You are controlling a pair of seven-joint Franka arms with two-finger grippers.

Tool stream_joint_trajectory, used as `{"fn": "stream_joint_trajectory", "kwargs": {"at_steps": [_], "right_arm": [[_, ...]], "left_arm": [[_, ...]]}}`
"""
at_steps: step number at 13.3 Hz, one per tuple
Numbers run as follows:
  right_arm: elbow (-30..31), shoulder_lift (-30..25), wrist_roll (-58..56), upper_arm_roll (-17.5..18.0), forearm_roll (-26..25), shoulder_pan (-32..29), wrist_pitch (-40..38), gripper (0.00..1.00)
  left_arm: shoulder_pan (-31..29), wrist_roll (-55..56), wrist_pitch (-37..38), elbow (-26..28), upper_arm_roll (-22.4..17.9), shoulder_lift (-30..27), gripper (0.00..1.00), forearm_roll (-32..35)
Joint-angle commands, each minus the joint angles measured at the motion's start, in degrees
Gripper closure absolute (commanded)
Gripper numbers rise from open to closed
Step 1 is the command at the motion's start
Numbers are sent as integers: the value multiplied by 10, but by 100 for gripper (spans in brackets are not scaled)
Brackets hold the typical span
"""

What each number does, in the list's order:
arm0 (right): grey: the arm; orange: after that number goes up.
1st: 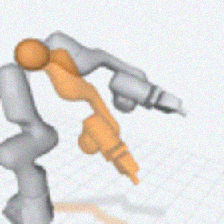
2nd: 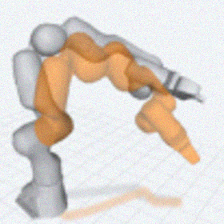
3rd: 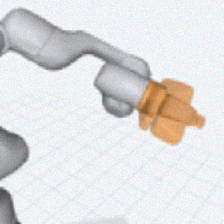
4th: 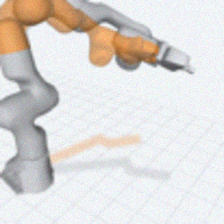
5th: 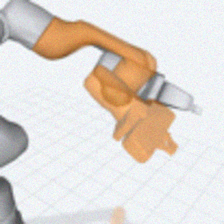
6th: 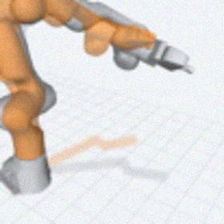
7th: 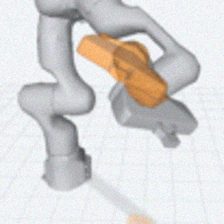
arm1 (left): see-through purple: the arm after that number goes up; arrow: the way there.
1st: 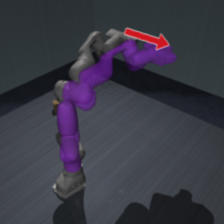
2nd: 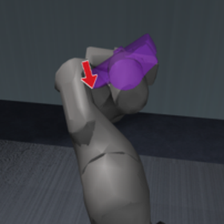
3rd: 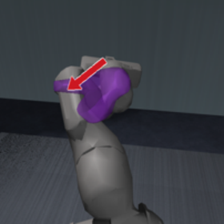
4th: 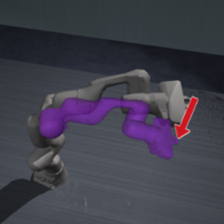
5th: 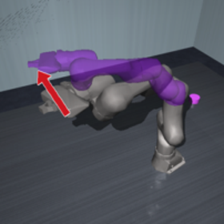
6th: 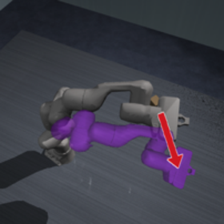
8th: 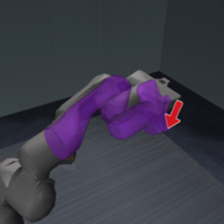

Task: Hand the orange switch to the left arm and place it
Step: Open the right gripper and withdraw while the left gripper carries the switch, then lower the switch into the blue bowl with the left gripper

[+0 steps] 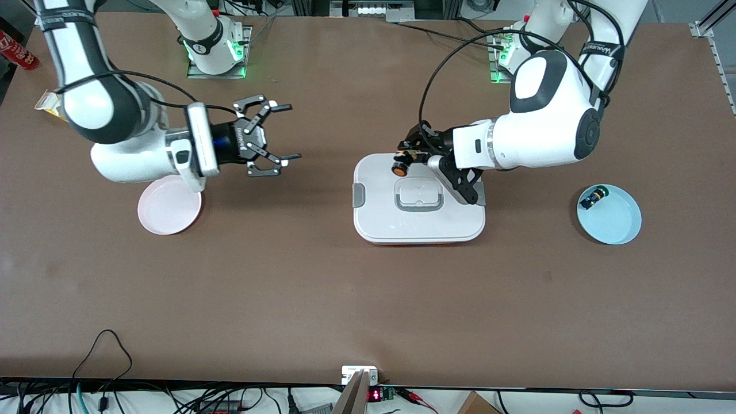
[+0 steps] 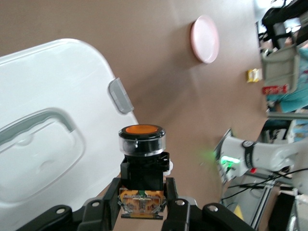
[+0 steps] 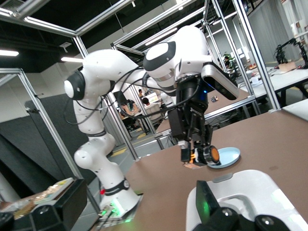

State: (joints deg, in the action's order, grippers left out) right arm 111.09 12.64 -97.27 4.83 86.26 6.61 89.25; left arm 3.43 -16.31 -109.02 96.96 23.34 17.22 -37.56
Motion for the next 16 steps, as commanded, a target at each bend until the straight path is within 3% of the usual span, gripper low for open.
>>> {"fn": "stream_joint_trajectory", "kwargs": {"at_steps": [1, 4, 6, 10, 16], "right_arm": [[3, -38, 82, -27, -41, 0, -42, 0], [-2, -44, 116, -62, -62, -2, -131, 0], [-2, -44, 180, -81, -74, -2, -149, 0], [-5, -41, 372, -82, -134, -6, -89, 0], [-16, -38, 595, -82, -283, -7, -30, 0]], "left_arm": [[-25, -30, 66, -12, 2, -3, 77, 90], [-36, -99, 87, -19, 3, -9, 78, 229], [-34, -119, 100, -20, 6, -9, 78, 317], [-40, -202, 121, -6, 4, -1, 78, 463], [-161, -431, 61, 36, 4, 7, 80, 558]]}}
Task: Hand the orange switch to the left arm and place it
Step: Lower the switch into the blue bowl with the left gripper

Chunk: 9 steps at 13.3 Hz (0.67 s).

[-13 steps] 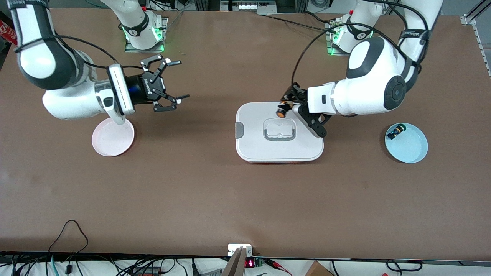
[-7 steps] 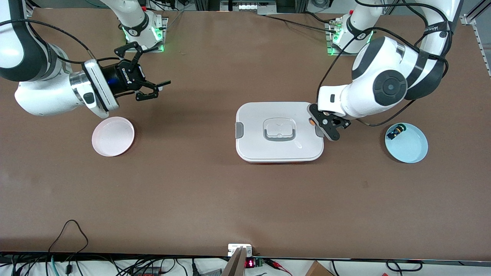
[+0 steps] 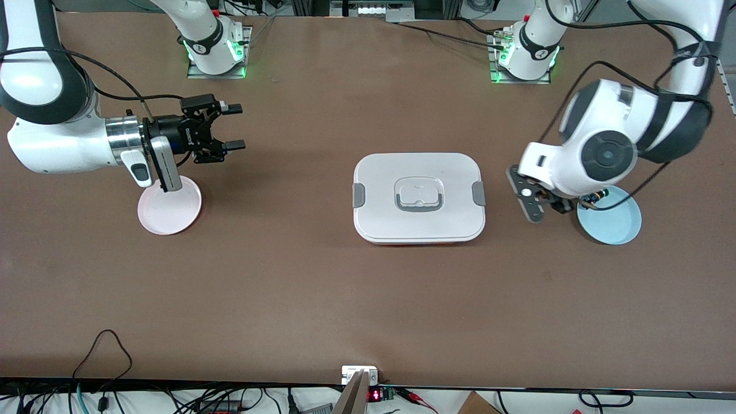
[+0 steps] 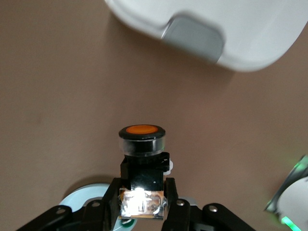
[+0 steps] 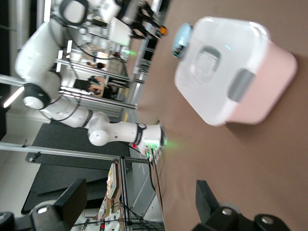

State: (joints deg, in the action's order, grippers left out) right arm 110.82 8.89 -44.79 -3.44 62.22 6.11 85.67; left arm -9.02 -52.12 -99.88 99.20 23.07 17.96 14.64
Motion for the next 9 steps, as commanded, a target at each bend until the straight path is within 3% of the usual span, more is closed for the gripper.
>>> {"fn": "stream_joint_trajectory", "kwargs": {"at_steps": [1, 3, 6, 9], "right_arm": [[-26, -2, 119, 1, -88, -2, 2, 0], [-62, -5, 193, 1, -183, -2, -13, 0], [-63, -5, 221, 0, -292, -8, -15, 0], [-66, 1, 302, 1, -389, -16, -11, 0]], "left_arm": [[-64, -131, -60, 14, 7, 15, 80, 53], [-121, -226, -114, 14, 6, 44, 81, 75], [-189, -328, -181, 17, 6, 84, 82, 121], [-224, -366, -237, 62, 5, 98, 84, 158]]}}
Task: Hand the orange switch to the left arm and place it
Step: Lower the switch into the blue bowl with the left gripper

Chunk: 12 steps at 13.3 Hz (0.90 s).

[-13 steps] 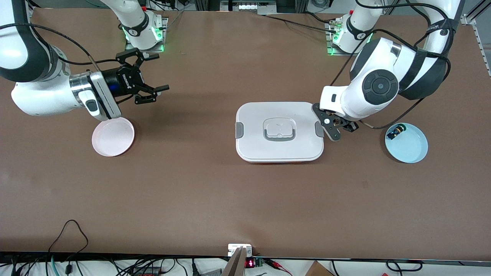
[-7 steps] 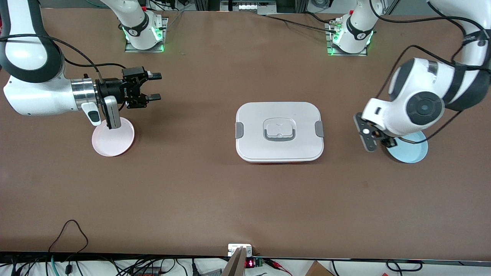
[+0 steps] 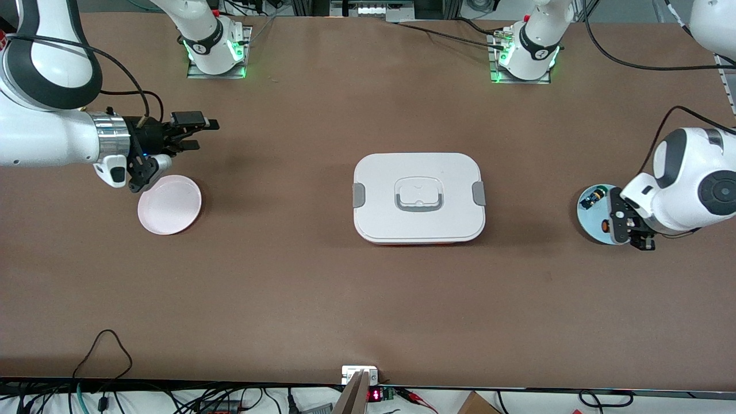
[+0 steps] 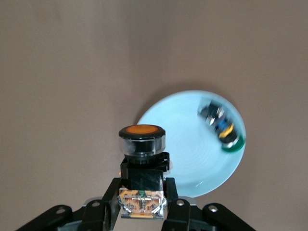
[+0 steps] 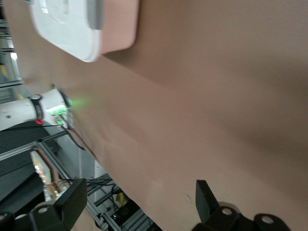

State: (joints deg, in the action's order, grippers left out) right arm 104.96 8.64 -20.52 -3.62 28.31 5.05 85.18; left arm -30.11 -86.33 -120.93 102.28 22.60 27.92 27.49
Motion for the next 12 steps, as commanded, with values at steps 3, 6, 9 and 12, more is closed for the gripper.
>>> {"fn": "stream_joint_trajectory", "kwargs": {"at_steps": [3, 6, 9, 12], "right_arm": [[-7, 5, 150, 5, -131, 4, 9, 0], [-7, 8, 168, 5, -263, 3, 41, 0], [-58, 2, 159, 6, -369, -2, 38, 0], [-110, 12, 159, 3, -366, -35, 59, 0]], "left_arm": [[-36, -25, -57, 50, 10, 12, 84, 43], [-54, -24, -81, 50, 10, 37, 84, 73], [-85, -24, -146, 50, 7, 92, 84, 77], [-89, -23, -148, 61, 8, 87, 84, 77]]}}
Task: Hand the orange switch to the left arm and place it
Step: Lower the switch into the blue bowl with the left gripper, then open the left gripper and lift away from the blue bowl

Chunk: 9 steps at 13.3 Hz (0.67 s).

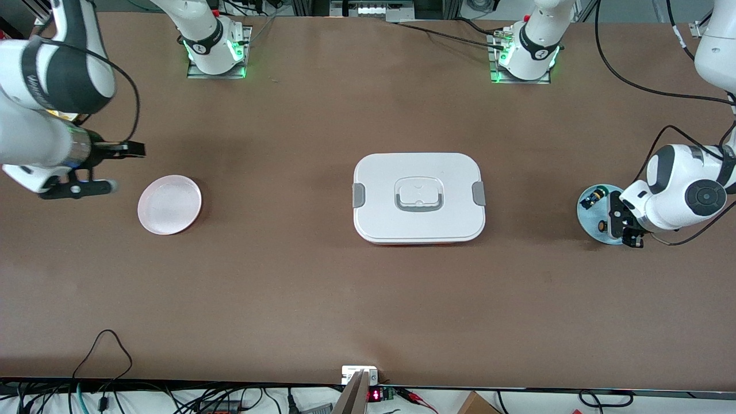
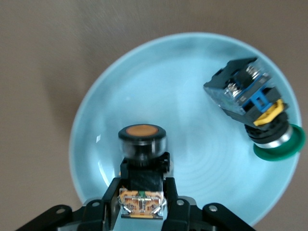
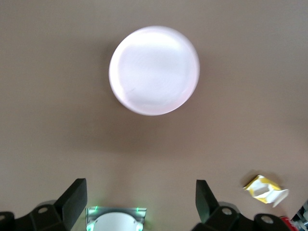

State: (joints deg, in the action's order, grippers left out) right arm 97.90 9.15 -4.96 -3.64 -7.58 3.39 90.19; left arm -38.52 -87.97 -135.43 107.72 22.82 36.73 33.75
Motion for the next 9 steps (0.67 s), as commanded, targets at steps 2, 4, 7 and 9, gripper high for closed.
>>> {"fn": "stream_joint_trajectory", "kwargs": {"at_steps": [2, 4, 7, 9], "right_arm": [[-78, 6, 11, 8, -3, -14, 4, 0], [-76, 1, 26, 9, 4, -15, -2, 0], [-57, 0, 26, 4, 59, -30, 39, 0], [-28, -4, 25, 4, 59, -35, 74, 0]], "left_arm": [[-6, -8, -1, 7, 7, -1, 27, 14], [-6, -6, 21, 1, 12, -3, 0, 13], [-5, -1, 98, -2, 49, -48, 0, 12], [-6, 23, 146, -4, 68, -80, 0, 7]]}}
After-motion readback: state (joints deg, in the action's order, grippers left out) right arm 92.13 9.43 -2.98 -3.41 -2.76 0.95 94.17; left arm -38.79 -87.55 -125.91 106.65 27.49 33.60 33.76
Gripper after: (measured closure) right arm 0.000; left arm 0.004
